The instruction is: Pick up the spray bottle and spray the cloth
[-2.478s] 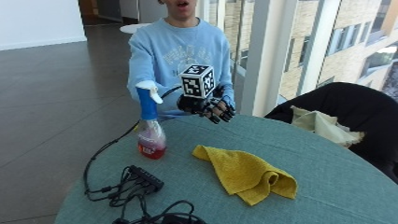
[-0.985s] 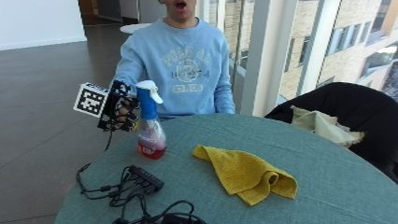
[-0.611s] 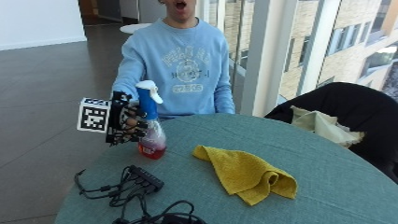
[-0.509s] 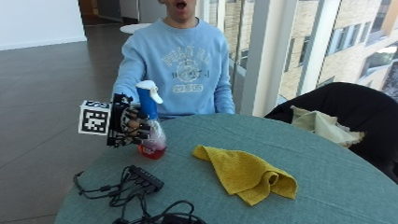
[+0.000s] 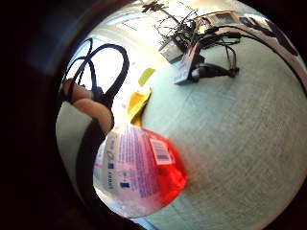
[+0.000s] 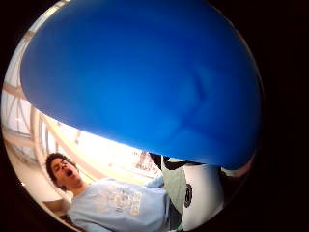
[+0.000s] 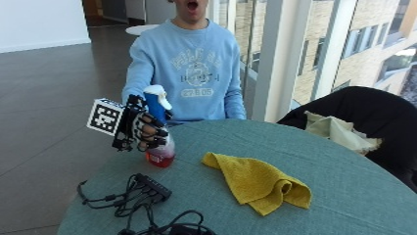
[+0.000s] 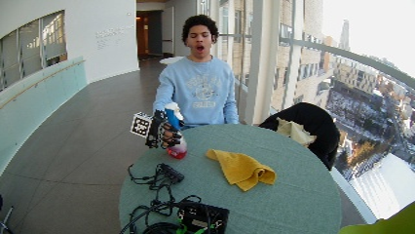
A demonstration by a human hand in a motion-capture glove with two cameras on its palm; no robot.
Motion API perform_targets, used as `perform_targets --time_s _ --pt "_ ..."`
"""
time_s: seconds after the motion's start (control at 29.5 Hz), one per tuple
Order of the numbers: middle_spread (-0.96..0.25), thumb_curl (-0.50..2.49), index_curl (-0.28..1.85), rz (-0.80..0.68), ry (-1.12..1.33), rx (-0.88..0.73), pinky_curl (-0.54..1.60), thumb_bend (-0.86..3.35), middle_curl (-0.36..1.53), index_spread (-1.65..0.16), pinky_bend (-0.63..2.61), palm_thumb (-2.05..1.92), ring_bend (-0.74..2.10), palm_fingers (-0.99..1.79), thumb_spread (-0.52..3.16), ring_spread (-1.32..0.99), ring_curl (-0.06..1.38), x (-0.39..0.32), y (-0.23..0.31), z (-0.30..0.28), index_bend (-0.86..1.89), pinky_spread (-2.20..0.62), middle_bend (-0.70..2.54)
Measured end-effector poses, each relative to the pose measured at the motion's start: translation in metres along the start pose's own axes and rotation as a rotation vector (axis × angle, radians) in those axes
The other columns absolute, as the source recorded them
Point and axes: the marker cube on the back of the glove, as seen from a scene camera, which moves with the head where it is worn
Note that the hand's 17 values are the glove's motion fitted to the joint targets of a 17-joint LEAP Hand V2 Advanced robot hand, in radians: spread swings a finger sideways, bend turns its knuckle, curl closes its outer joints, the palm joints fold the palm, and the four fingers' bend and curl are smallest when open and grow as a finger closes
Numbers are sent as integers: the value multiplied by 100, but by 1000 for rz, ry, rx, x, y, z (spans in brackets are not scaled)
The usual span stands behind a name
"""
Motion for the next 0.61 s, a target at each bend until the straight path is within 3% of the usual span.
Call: perform_targets --time_s 0.61 --pt "-10 52 27 14 324 -191 42 -3 45 -25 47 89 56 120 76 -10 41 -67 -54 25 11 -15 35"
